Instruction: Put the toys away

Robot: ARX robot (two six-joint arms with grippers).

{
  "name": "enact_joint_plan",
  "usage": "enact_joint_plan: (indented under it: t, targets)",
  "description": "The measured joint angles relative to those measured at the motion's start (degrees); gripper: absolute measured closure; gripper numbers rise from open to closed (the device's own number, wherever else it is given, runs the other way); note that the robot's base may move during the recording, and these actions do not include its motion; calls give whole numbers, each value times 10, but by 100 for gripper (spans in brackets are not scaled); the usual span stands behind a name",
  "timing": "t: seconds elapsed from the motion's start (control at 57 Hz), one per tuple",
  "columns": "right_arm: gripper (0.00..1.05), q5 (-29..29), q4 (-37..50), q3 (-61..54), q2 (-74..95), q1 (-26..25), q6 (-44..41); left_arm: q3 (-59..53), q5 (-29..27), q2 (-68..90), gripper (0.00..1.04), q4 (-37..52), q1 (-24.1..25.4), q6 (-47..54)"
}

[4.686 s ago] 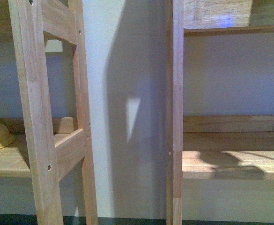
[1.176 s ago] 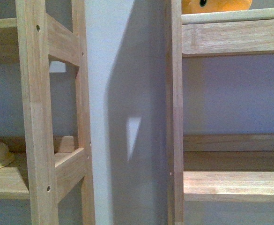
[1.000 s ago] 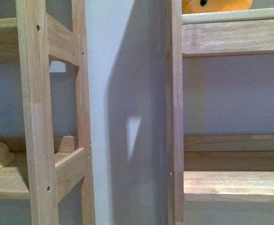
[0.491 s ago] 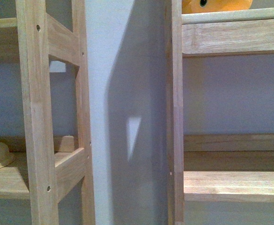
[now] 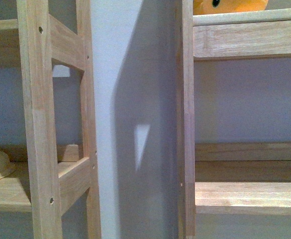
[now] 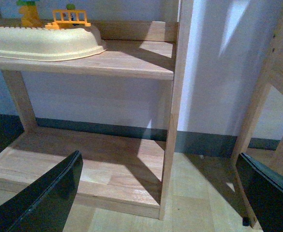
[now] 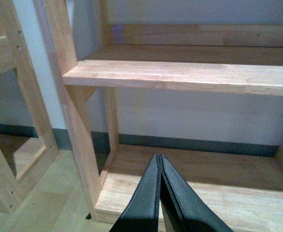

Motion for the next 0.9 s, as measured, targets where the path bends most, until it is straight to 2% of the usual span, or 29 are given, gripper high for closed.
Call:
enact_joint_plan:
  t: [0.158,0.193,0.351,0.597,0.72,0.895]
  targets:
    - [101,0,0,0,0,0,0,0,0,0,6,0,0,0]
    - [98,0,0,0,0,0,-1,0,0,0,6,0,0,0]
    - [70,0,0,0,0,0,-1,0,0,0,6,0,0,0]
    - [33,0,0,0,0,0,-1,0,0,0,6,0,0,0]
    - [6,0,0,0,0,0,-1,0,0,0,6,0,0,0]
    - [6,0,0,0,0,0,-1,0,0,0,6,0,0,0]
